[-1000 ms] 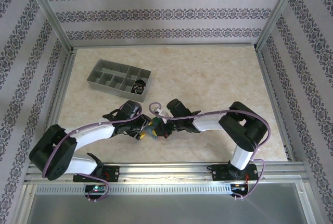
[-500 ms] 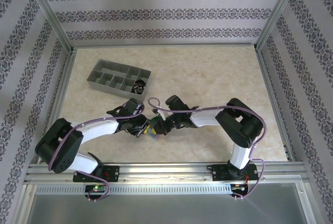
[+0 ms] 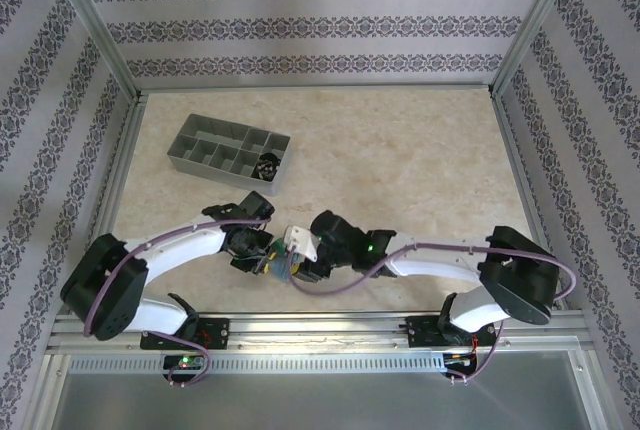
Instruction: Roll the socks
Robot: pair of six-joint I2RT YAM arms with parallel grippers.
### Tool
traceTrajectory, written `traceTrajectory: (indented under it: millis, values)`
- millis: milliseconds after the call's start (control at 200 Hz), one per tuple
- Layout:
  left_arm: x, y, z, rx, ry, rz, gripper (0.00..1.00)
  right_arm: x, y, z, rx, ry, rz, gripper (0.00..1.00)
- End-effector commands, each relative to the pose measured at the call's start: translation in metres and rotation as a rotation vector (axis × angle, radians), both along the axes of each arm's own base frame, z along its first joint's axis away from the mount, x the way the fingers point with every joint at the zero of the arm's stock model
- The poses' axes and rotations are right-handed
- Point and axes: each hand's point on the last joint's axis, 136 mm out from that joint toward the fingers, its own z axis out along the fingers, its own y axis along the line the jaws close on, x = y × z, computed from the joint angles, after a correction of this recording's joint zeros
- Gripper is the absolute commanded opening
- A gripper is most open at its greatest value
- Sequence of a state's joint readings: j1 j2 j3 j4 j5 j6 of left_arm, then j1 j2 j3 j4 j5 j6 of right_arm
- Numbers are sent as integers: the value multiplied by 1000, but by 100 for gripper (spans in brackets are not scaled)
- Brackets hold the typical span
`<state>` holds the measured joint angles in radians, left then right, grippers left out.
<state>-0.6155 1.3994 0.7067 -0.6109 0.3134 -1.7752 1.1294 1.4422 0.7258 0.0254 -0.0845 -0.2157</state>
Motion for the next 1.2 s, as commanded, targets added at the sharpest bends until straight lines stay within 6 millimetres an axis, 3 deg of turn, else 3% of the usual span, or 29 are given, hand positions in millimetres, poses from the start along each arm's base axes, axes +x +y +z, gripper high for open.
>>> traceTrajectory:
  millis: [0,245,500,610,709,794,999,1074,1194]
  values:
    - [-52,39,-24,205,252,23,0,6,-9,-9,-158,-256,-42,59]
    - [-47,33,-26,194,254,6,0,2,24,-11,-226,-408,-1,59]
    - [-42,29,-28,169,234,-4,0,1,33,-44,-305,-377,23,55]
    - [-37,26,-27,153,211,-14,0,7,26,-63,-352,-331,-29,43]
    - [-29,23,-22,133,161,-25,0,14,14,-75,-391,-263,-97,17]
    - [-20,21,-15,109,100,-33,16,12,2,-85,-421,-190,-123,0]
    - [10,22,15,32,-105,-22,68,-14,-32,-112,-410,161,-188,0]
    - [21,23,24,-12,-189,-2,77,-24,-40,-121,-389,284,-205,0]
    - [27,29,33,-44,-275,15,79,-31,-50,-129,-361,429,-236,0]
